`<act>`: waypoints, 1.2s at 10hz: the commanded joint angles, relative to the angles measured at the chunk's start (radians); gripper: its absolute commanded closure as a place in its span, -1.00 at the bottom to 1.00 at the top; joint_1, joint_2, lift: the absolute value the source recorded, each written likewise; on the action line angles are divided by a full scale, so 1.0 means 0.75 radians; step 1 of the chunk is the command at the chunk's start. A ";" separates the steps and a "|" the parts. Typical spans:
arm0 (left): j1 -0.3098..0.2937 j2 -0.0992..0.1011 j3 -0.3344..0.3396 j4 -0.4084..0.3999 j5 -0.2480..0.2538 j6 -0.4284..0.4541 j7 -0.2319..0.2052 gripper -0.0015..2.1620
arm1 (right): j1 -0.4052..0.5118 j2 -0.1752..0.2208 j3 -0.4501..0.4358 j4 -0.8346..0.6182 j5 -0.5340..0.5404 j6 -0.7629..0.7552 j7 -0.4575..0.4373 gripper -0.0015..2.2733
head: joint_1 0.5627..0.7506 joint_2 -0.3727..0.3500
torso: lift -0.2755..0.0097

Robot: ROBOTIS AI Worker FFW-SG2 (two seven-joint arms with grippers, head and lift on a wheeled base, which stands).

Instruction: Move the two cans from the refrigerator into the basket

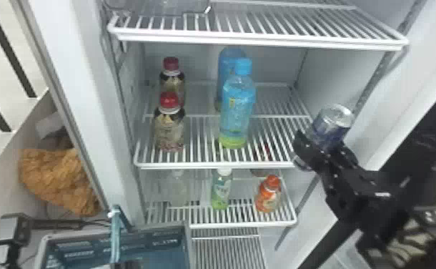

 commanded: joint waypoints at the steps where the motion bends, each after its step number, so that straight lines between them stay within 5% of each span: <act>1: 0.003 0.000 0.003 0.000 0.004 0.000 0.000 0.11 | 0.097 0.000 -0.028 -0.108 -0.019 0.036 0.001 0.12 | 0.41 -0.29 | 0.76; 8: 0.013 -0.004 0.005 0.000 0.001 0.000 0.000 0.11 | 0.493 -0.016 -0.116 -0.395 -0.104 0.291 0.072 0.12 | 0.41 -0.32 | 0.76; 12: 0.013 -0.006 0.005 0.000 0.001 0.000 0.002 0.11 | 0.526 -0.020 -0.084 -0.373 -0.237 0.412 0.154 0.12 | 0.41 -0.16 | 0.76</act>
